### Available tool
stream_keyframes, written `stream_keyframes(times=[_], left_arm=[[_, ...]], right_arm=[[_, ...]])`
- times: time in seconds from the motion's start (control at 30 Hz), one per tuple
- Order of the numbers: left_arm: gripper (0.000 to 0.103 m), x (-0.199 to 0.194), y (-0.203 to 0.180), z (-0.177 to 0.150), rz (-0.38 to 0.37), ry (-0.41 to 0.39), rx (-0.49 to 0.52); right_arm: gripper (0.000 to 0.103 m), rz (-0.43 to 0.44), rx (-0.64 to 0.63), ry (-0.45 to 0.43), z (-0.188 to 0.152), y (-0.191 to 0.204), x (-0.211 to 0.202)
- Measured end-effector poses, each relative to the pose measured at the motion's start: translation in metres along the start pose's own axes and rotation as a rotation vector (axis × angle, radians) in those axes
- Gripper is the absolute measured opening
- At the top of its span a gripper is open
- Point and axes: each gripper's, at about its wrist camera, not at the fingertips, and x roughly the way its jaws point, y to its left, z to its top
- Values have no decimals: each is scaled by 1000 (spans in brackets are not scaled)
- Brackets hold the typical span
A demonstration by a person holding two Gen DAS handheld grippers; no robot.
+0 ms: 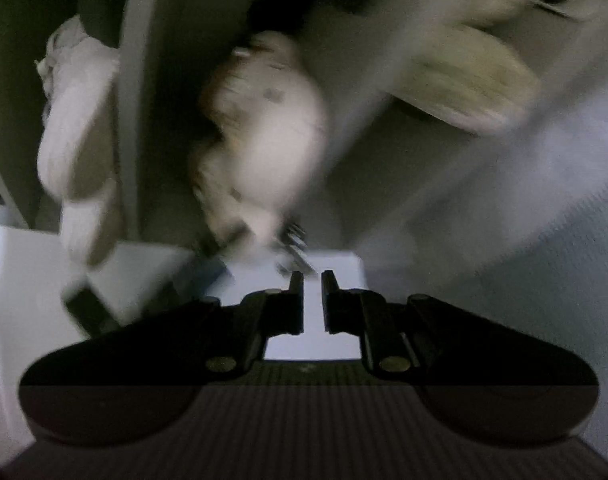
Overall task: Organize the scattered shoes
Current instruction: 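Open the right gripper and withdraw it from the shelf, then lower the right gripper to the white sneakers on the doormat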
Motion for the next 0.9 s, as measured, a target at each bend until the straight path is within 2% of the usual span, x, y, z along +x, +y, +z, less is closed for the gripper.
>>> stream_keyframes(times=[0.1, 0.13, 0.2, 0.27, 0.3, 0.37, 0.4, 0.5, 0.57, 0.6, 0.67, 0.7, 0.73, 0.77, 0.8, 0.83, 0.87, 0.9], left_arm=[[83, 8, -7, 9, 41, 3, -6], [83, 10, -9, 10, 47, -3, -3], [84, 15, -12, 13, 55, -9, 8], [83, 15, -13, 16, 55, -1, 19], [81, 13, -12, 17, 51, 6, 23], [80, 0, -13, 15, 41, 10, 45], [82, -8, -14, 13, 38, 13, 56], [90, -38, -19, -4, 6, 34, 80], [94, -72, -32, -30, -50, 70, 105], [100, -87, -39, -43, -75, 89, 118], [101, -106, -54, -69, -100, 136, 150], [101, -119, -64, -87, -128, 165, 173], [102, -142, -81, -116, -178, 201, 204], [102, -158, -93, -136, -208, 224, 223], [103, -171, -103, -157, -230, 244, 237], [103, -184, -113, -178, -252, 264, 252], [103, -197, -123, -200, -273, 284, 268], [103, -209, -135, -229, -289, 304, 290]], right_arm=[[13, -69, 27, 59, -41, -29, -22], [13, -125, 14, 98, -67, -41, -36], [13, -169, 2, 114, -87, -48, -46], [13, -256, 21, 107, -124, -62, -72], [13, -267, 27, 99, -128, -63, -74], [13, -346, 81, 36, -158, -77, -103], [13, -360, 86, 24, -160, -77, -105], [13, -486, 138, -75, -187, -89, -137], [14, -588, 240, -163, -211, -103, -170], [14, -626, 299, -201, -222, -111, -185], [15, -643, 399, -261, -238, -124, -208], [17, -650, 459, -297, -248, -131, -222], [30, -656, 549, -348, -261, -144, -244], [48, -661, 570, -363, -263, -149, -251], [58, -668, 593, -385, -266, -157, -259], [72, -687, 621, -434, -267, -173, -277], [79, -695, 639, -466, -266, -187, -289], [79, -702, 662, -503, -265, -203, -302]])
